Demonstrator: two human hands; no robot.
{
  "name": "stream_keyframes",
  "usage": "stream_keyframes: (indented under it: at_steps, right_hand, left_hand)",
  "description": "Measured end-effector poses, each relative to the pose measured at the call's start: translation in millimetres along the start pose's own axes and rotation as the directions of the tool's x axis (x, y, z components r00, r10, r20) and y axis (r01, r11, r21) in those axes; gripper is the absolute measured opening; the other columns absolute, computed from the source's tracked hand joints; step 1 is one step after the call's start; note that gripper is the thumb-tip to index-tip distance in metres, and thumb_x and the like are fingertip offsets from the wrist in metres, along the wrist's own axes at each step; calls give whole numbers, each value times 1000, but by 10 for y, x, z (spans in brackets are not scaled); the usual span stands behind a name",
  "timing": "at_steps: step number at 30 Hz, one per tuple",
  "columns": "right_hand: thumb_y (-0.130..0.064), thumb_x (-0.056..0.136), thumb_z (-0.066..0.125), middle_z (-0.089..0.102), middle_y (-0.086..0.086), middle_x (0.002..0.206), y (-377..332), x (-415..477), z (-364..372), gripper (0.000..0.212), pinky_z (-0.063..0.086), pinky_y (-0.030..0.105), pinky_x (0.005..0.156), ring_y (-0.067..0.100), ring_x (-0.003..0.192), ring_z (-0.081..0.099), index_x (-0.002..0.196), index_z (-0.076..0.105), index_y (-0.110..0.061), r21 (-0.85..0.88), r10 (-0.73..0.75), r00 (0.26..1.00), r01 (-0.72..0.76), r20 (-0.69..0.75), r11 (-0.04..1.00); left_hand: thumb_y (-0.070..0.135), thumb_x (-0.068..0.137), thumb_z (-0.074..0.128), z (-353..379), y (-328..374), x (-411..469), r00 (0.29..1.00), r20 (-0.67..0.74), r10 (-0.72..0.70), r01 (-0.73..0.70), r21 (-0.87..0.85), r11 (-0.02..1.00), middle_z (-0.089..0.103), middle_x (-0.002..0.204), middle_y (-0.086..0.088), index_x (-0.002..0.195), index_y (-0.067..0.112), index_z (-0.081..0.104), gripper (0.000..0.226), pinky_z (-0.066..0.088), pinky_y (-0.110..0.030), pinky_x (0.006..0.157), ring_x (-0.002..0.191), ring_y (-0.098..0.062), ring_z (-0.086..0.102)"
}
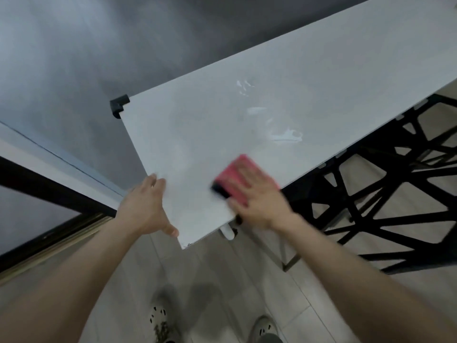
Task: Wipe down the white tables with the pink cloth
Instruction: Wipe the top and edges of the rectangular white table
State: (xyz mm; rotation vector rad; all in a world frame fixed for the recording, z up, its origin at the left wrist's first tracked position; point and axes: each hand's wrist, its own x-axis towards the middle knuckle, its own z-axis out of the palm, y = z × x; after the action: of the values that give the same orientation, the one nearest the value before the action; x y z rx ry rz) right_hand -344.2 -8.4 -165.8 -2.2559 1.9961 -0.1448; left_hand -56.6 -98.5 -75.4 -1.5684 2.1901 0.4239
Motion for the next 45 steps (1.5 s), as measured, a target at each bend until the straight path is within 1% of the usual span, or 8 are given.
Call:
stream_keyframes:
  at_steps: [4,11,17,23,29,35,42,45]
  right_hand:
    - [-62,112,16,-10,12,181,179,28,-181,70,-11,49,135,27,167,-17,173,-4,-34,58,595,804,-594,10,802]
    - [-58,113,30,3,-2,183,-1070,5,101,61,-7,42,136,16,169,-8,170,13,-46,64,-15,999,13,35,998]
    - [-54,114,22,-6,13,182,-332,166,-133,70,-9,50,135,28,168,-14,174,4,-25,55,709,704,-710,33,702]
    - [-55,115,30,2,2,183,-1412,168,200,62,-4,48,136,23,169,-5,173,16,-38,-44,-96,991,100,96,994]
    - [-57,113,25,-12,4,182,-443,734,-165,71,-8,47,135,19,167,-18,174,0,-29,20,487,870,-490,78,871]
    - [-57,116,30,-3,-1,183,-813,470,62,64,-3,49,136,23,169,-5,174,11,-38,25,-490,851,494,188,869]
    - [-57,114,31,-6,4,183,185,2013,-264,68,-9,45,135,22,168,-16,173,5,-37,-20,-75,986,79,150,997]
    - [-56,116,26,4,2,183,-202,1466,-23,63,-5,49,136,25,169,-7,173,9,-36,-5,-501,855,506,131,862]
  left_hand:
    - [77,35,99,27,-37,12,998,-51,35,-35,10,999,30,170,-5,159,16,36,152,47,-51,119,154,-31,39]
    - [88,40,90,16,-139,-20,976,-117,184,-183,20,983,46,144,-2,143,17,46,132,44,-42,116,139,-27,45]
    - [94,49,80,-16,-360,90,957,-99,272,-274,-5,962,43,144,0,148,22,45,127,49,-46,111,139,-26,41]
    - [69,55,99,-247,-671,451,951,-117,287,-301,-125,945,39,158,-2,163,20,40,133,45,-48,119,150,-27,39]
    - [47,73,94,-60,-570,440,964,-117,239,-247,-52,968,8,177,-7,171,14,15,130,39,-46,124,165,-27,13]
    - [29,82,85,-353,-626,607,976,-68,209,-217,-150,965,33,167,0,163,20,44,91,46,-42,118,156,-24,35]
    - [46,53,109,-70,-332,603,988,-123,-89,33,-396,918,26,177,7,165,22,42,133,39,-41,124,161,-19,30]
    - [33,43,113,-36,-270,580,967,-85,-239,160,-527,835,11,183,4,172,27,28,155,35,-41,129,166,-21,24]
